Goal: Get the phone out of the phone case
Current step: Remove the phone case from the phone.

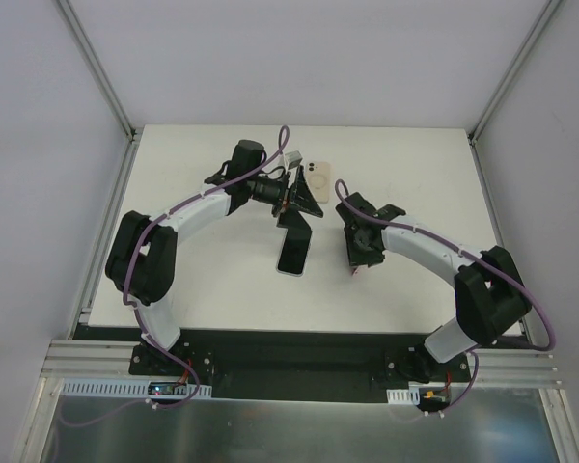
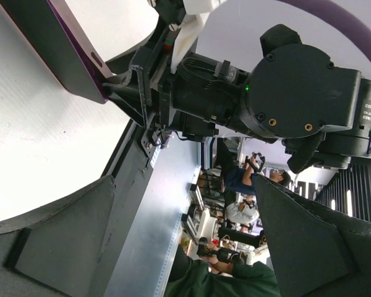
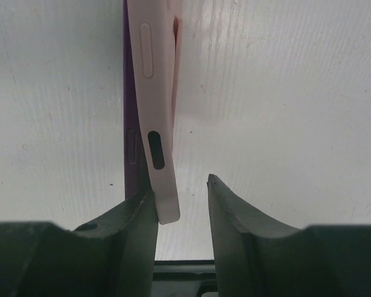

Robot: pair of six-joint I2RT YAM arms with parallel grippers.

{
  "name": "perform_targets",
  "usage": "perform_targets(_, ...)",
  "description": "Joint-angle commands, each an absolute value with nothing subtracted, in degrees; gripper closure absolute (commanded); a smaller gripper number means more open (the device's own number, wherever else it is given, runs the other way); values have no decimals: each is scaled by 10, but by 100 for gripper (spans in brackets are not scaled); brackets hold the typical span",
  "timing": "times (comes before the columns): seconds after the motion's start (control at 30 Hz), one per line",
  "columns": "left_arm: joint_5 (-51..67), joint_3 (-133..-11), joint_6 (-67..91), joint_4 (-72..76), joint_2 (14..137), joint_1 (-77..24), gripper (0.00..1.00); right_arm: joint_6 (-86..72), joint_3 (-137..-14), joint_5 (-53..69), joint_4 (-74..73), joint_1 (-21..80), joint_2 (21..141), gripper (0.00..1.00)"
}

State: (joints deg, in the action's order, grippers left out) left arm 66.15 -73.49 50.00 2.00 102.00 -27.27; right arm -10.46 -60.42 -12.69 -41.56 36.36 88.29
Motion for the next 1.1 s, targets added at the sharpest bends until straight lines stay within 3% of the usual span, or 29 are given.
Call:
perform_targets(0.0, 684, -754, 482, 16, 1019, -267, 6, -115, -594, -170, -351, 365, 896, 61)
perform_targets(0.2, 674, -737, 478, 13, 1019, -270, 6, -123, -565, -185, -291, 358, 903, 75)
perform_targets(0.47, 658, -708, 472, 12, 1027, -287, 7, -105, -546, -157, -200, 345, 944, 80)
perform_targets(0.6, 644, -702, 471, 12, 1032, -293, 7, -104, -531, -121, -161, 340, 955, 97)
perform_targets(0.87, 647, -730, 483, 12, 1091, -307, 9, -112, -486, -5, -84, 331, 942, 99)
perform_targets(1.07, 629, -755, 488, 12, 1142, -315, 19, -130, -490, 74, -50, 331, 989, 99)
